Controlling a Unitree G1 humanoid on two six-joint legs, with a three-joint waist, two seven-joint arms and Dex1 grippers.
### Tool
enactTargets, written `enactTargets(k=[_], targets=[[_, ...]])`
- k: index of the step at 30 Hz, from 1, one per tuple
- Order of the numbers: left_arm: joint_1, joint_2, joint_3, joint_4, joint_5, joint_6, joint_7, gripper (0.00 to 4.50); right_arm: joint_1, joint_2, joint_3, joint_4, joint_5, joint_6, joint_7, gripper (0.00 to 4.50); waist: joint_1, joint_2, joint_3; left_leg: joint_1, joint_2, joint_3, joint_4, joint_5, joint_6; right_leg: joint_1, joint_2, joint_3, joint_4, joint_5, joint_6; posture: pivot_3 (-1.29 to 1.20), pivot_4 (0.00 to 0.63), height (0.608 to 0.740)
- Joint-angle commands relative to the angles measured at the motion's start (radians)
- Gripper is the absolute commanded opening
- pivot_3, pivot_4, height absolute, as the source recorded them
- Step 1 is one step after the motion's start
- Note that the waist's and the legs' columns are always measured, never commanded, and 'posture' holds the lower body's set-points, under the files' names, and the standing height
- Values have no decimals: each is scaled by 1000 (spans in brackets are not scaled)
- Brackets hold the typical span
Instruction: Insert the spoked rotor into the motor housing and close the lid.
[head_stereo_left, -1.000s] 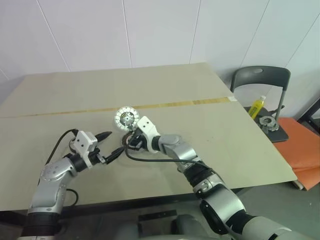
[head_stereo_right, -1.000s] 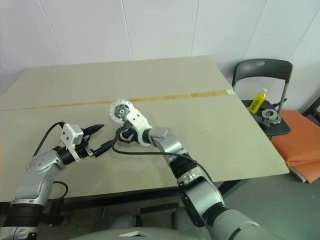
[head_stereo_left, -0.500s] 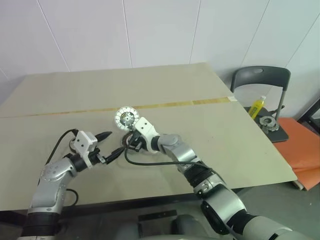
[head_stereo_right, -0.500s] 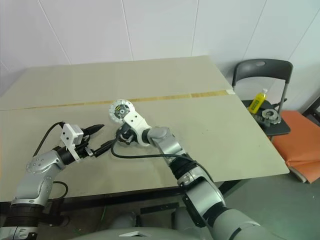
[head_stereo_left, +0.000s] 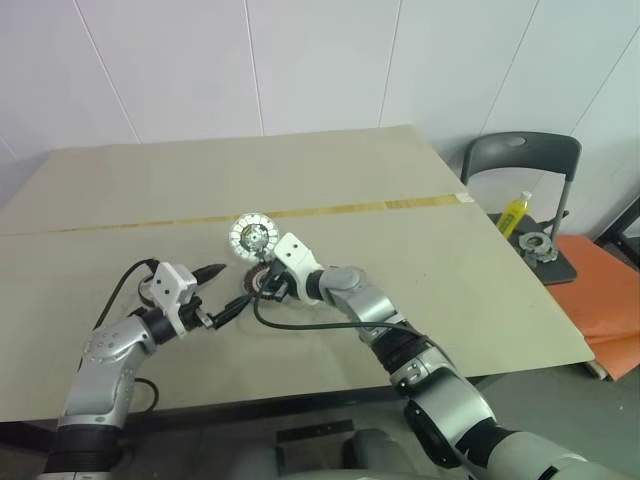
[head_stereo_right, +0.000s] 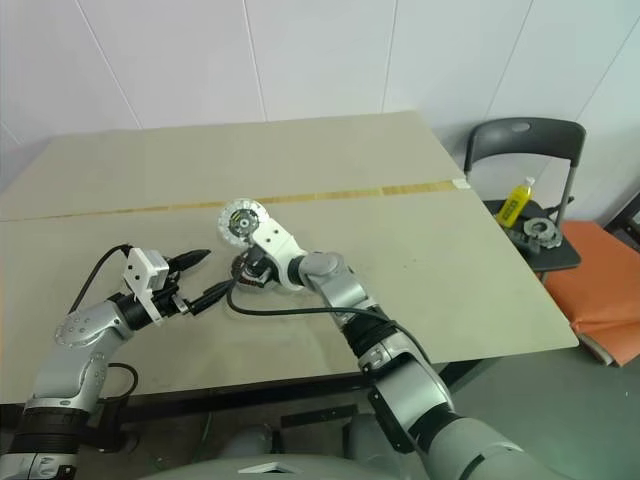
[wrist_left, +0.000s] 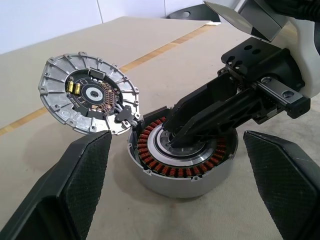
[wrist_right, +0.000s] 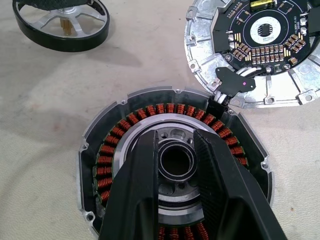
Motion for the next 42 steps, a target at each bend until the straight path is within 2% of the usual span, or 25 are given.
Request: enactTargets(k=[1, 26, 33, 42], targets=[[-4, 0, 8, -20, -4, -10, -2, 4500, -2, 21, -12, -32, 14, 3, -7, 691, 0, 0, 0, 0, 0, 0, 0, 0, 0, 0, 0, 0, 0, 0, 0, 0, 0, 740], [4, -5, 10, -20, -3, -11, 3, 4500, -5, 24, -25, -17, 21, -1, -12, 691, 0, 0, 0, 0, 0, 0, 0, 0, 0, 0, 0, 0, 0, 0, 0, 0, 0, 740], [3, -7, 11, -15, -1, -12, 5, 4500, -1, 43, -56, -33, 63, 38, -1, 3049, 0, 0, 0, 0, 0, 0, 0, 0, 0, 0, 0, 0, 0, 0, 0, 0, 0, 740], [-5, -10, 7, -2, 3, -14, 5, 4500, -25, 63, -127, -81, 147, 9, 13, 3049, 0, 0, 0, 0, 0, 0, 0, 0, 0, 0, 0, 0, 0, 0, 0, 0, 0, 740]])
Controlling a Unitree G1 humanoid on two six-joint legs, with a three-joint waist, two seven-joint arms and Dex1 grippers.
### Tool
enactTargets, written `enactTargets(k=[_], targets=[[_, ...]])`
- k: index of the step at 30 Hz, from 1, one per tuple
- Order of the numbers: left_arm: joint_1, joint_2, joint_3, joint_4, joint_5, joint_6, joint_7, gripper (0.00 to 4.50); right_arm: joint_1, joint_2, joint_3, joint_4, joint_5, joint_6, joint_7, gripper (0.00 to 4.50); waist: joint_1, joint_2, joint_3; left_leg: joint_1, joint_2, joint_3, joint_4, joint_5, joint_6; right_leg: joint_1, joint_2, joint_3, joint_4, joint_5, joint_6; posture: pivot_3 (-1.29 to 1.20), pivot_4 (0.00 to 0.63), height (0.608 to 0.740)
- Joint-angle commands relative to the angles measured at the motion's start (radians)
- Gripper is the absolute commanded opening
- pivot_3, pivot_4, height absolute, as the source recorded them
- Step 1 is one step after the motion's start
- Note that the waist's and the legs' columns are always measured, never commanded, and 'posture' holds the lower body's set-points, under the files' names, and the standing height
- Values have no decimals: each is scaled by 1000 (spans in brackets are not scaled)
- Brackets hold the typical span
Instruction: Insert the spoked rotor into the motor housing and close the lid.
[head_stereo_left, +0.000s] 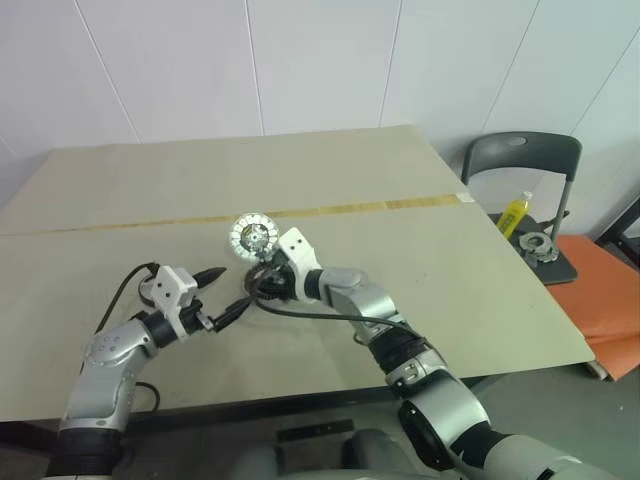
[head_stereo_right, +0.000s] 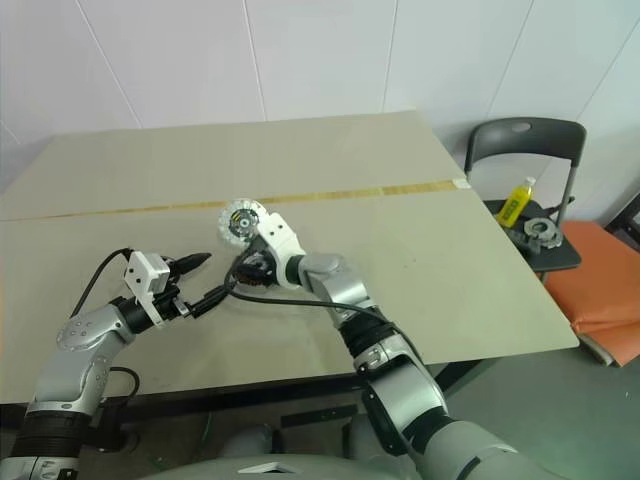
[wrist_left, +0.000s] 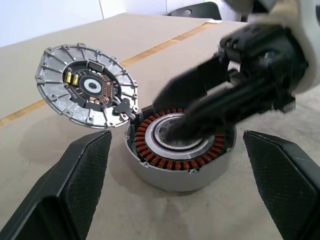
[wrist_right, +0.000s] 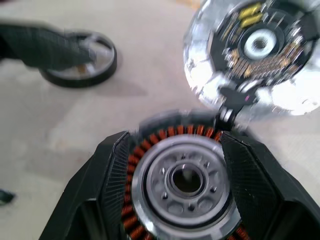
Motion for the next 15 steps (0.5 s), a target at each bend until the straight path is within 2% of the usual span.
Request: enactTargets(k=[1, 3, 10, 15], targets=[[-19, 1, 7, -8, 3, -15, 1, 4500, -32, 21, -23, -54, 29, -40, 5, 2869, 0, 0, 0, 0, 0, 0, 0, 0, 0, 0, 0, 0, 0, 0, 0, 0, 0, 740], [-21, 0, 6, -6, 3, -16, 1, 4500, -31, 11, -12, -49, 14, -59, -1, 2480, 0, 0, 0, 0, 0, 0, 0, 0, 0, 0, 0, 0, 0, 0, 0, 0, 0, 740], [-21, -3, 5, -5, 5, -19, 1, 4500, -15, -28, 84, -3, -101, -142, -22, 130, 0, 0, 0, 0, 0, 0, 0, 0, 0, -1, 0, 0, 0, 0, 0, 0, 0, 740], [-20, -2, 8, -7, 4, -18, 1, 4500, -13, -26, 92, 24, -128, -158, -47, 57, 0, 0, 0, 0, 0, 0, 0, 0, 0, -1, 0, 0, 0, 0, 0, 0, 0, 740]])
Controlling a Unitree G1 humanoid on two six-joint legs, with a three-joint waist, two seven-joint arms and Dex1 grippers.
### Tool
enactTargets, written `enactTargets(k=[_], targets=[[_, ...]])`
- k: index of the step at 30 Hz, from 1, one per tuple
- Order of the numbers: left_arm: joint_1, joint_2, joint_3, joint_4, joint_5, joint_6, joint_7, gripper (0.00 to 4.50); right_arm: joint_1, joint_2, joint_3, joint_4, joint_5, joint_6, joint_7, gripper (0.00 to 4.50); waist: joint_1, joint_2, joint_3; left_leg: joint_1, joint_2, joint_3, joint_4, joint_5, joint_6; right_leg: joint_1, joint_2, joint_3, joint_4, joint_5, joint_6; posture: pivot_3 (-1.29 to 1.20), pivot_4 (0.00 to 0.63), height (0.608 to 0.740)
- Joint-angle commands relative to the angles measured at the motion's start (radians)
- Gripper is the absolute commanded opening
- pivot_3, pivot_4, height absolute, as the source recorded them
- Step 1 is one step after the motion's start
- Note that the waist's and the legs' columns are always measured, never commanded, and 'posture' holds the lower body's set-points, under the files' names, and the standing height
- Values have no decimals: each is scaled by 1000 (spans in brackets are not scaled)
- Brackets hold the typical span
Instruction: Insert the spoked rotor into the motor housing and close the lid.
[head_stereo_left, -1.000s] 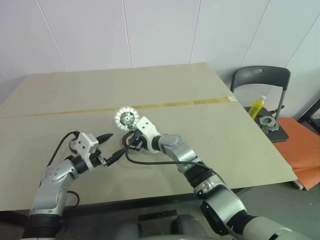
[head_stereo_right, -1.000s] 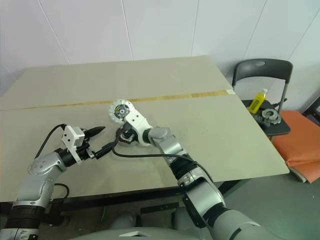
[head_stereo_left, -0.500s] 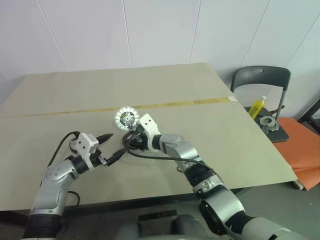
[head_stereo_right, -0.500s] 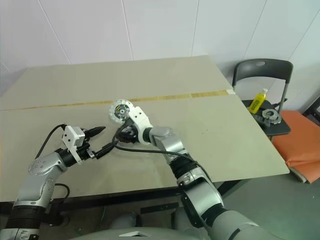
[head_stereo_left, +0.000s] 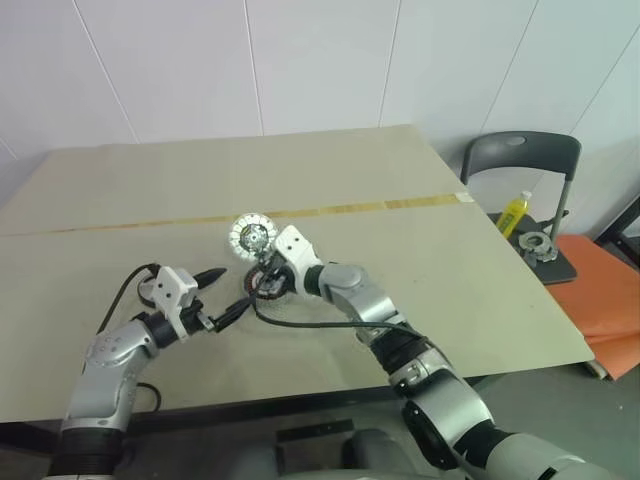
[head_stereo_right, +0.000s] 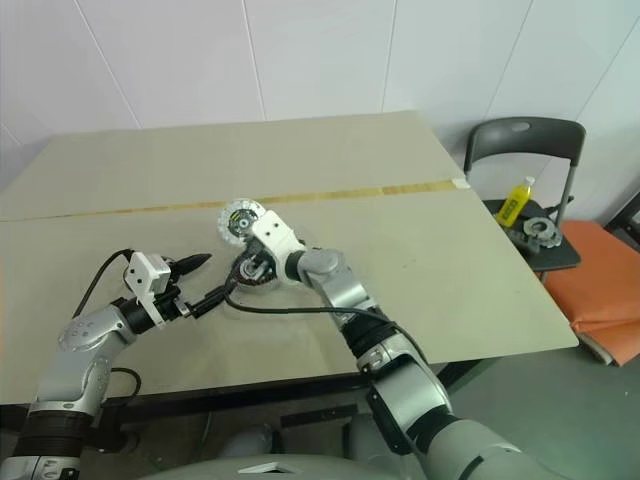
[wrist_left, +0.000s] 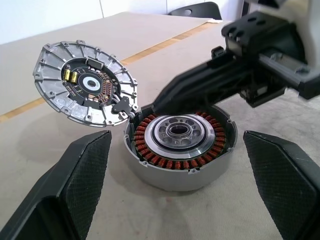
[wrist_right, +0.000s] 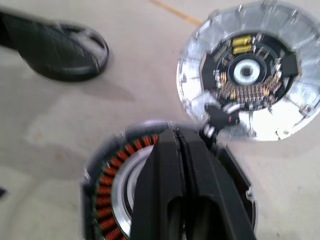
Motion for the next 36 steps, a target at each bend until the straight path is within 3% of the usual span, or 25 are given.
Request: enactTargets(k=[1, 21, 28, 31, 36], targets=[[-18, 6, 10, -14, 2, -14, 0, 4500, -13, 7, -1, -4, -8, -25, -9, 57, 0, 0, 0, 0, 0, 0, 0, 0, 0, 0, 0, 0, 0, 0, 0, 0, 0, 740], [1, 9, 18, -31, -2, -11, 10, 4500, 55, 31, 20, -72, 19, 114, 42, 57, 0, 0, 0, 1, 0, 0, 0, 0, 0, 1, 0, 0, 0, 0, 0, 0, 0, 740], [2, 5, 30, -34, -10, -12, 20, 4500, 48, 43, -30, -94, 57, 45, 34, 57, 0, -1, 0, 1, 0, 0, 0, 0, 0, 1, 0, 0, 0, 0, 0, 0, 0, 740], [8, 7, 45, -41, -20, -9, 28, 4500, 33, 21, -58, -146, 112, 14, 112, 57, 0, -1, 0, 0, 0, 0, 0, 0, 0, 0, 0, 0, 0, 0, 0, 0, 0, 740], [40, 1, 69, -84, -44, 10, 47, 4500, 22, -114, -22, -275, 178, 68, 347, 57, 1, -1, 0, 0, 0, 0, 0, 0, 0, 0, 0, 0, -1, 0, 1, 0, 0, 740]])
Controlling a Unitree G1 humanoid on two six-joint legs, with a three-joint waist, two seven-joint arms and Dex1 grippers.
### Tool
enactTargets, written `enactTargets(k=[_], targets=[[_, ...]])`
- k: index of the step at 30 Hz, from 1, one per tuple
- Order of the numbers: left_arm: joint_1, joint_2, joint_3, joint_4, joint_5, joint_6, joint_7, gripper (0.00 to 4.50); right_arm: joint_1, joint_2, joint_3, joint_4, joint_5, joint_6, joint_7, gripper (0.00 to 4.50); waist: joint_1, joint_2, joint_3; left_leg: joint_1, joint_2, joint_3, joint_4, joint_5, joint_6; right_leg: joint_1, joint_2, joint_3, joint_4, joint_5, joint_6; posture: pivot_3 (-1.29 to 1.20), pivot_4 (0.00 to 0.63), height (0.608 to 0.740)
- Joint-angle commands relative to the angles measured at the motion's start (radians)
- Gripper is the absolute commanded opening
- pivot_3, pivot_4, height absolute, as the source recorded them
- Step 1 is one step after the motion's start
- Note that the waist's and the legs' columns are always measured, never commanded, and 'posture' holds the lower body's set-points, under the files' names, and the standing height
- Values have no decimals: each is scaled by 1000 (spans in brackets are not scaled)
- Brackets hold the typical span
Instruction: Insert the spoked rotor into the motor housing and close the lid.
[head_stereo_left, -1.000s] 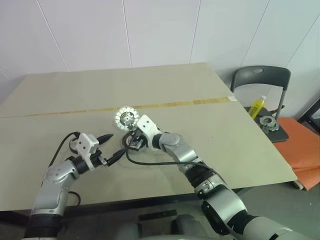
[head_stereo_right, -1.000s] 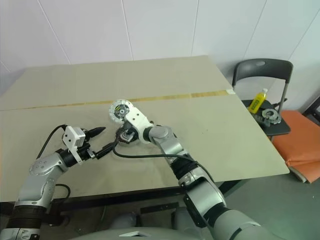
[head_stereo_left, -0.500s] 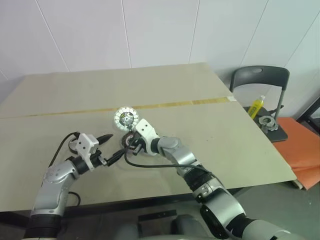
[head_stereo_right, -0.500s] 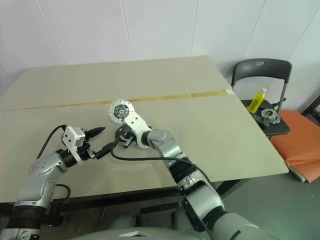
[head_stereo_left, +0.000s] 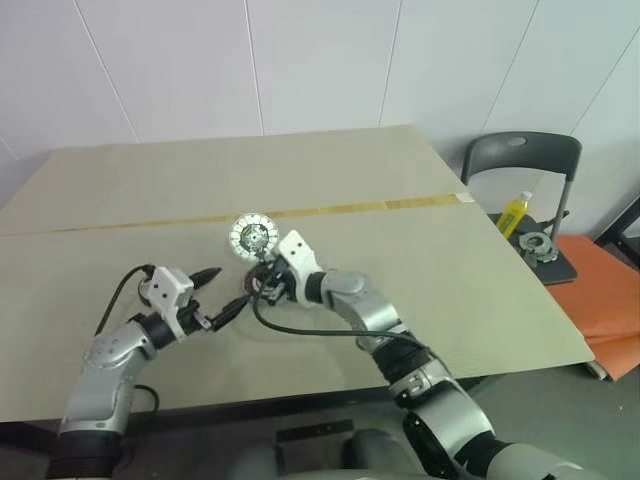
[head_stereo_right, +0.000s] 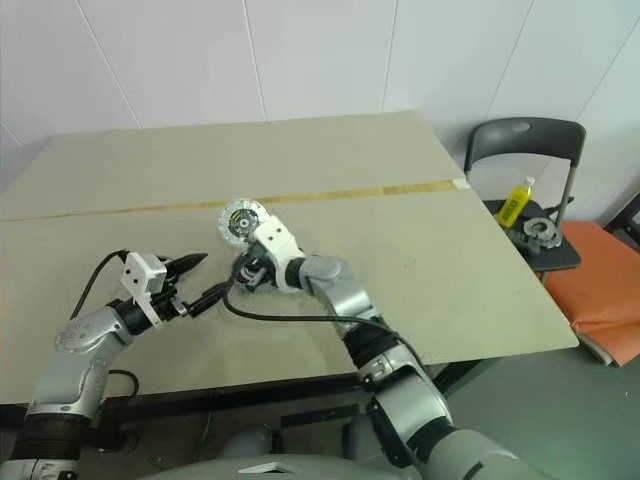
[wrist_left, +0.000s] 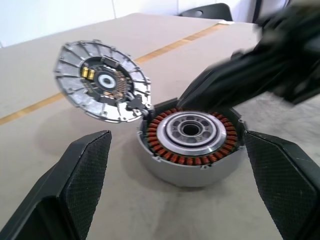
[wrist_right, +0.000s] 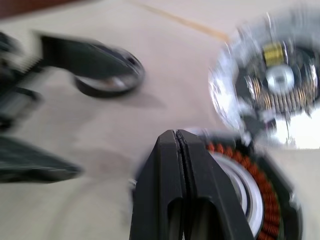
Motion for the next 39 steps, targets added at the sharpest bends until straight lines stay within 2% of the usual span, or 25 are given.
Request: enactTargets(k=[1, 6, 15, 19, 25, 30, 36, 39], targets=[[20, 0, 41, -71, -37, 12, 16, 4500, -29, -71, 21, -113, 49, 26, 145, 57, 0, 0, 0, 0, 0, 0, 0, 0, 0, 0, 0, 0, 0, 0, 0, 0, 0, 740], [120, -25, 91, -181, -121, 84, 61, 4500, -45, -174, 57, -133, 21, -4, 226, 57, -2, 0, 0, 1, 0, 0, 0, 0, 0, 0, 0, 0, 0, -2, 3, 0, 0, 740], [298, -190, 227, -310, -396, 367, 335, 4500, -55, -223, 59, -174, 31, -19, 257, 57, 2, -1, 0, 1, 1, 0, 0, 0, 0, 0, -1, 1, 0, -2, 3, 0, 0, 740], [247, -251, 289, -247, -504, 480, 499, 4500, -56, -220, 56, -162, 28, -28, 248, 57, 2, -2, 0, 2, 0, -1, 2, 0, 0, -2, -1, 0, -1, -2, 3, 0, 0, 740], [97, -281, 425, -157, -698, 572, 718, 4500, -40, -212, 57, -165, 27, -23, 225, 57, 2, -4, -1, 2, 0, -1, 2, 0, 0, 2, 0, 0, 0, -2, 3, 0, 0, 740], [-2, -279, 481, -100, -772, 594, 820, 4500, -26, -215, 55, -178, 29, -14, 208, 57, 2, -5, -1, 2, -1, -1, 1, 0, 0, 2, 0, 0, -1, 0, 0, 0, 0, 740], [-58, -253, 463, -47, -774, 633, 847, 4500, -13, -217, 54, -195, 32, -3, 192, 57, 2, -7, -1, 2, -1, -1, 1, 0, 0, 3, 0, 0, -1, 0, 0, 0, 0, 740], [-59, -243, 453, -26, -763, 643, 816, 3871, -10, -218, 49, -201, 34, 1, 184, 0, 1, -7, -1, 2, -1, -1, 1, 0, 0, 3, 0, 0, -1, 0, 0, 0, 0, 740]])
